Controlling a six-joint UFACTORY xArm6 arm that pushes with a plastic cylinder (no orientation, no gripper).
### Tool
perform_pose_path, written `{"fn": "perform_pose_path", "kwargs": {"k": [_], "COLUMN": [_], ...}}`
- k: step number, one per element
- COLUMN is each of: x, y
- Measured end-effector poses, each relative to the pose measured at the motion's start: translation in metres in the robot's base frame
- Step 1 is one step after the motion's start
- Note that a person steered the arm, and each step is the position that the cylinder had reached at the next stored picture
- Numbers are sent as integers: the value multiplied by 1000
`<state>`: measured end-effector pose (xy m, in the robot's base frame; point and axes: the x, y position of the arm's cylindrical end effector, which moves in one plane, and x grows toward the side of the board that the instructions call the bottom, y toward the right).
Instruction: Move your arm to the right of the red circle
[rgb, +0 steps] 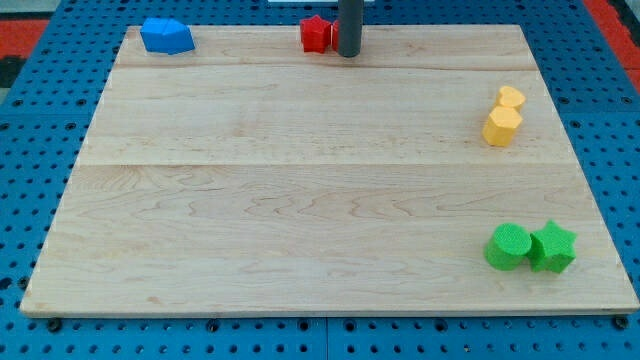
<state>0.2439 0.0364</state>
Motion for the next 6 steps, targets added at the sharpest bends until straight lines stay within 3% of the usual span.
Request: {"fn": "perform_pose_path", "kwargs": {"k": [1,2,3,4,6], "x": [3,52,65,55,-9], "y": [0,3,28,46,58]}}
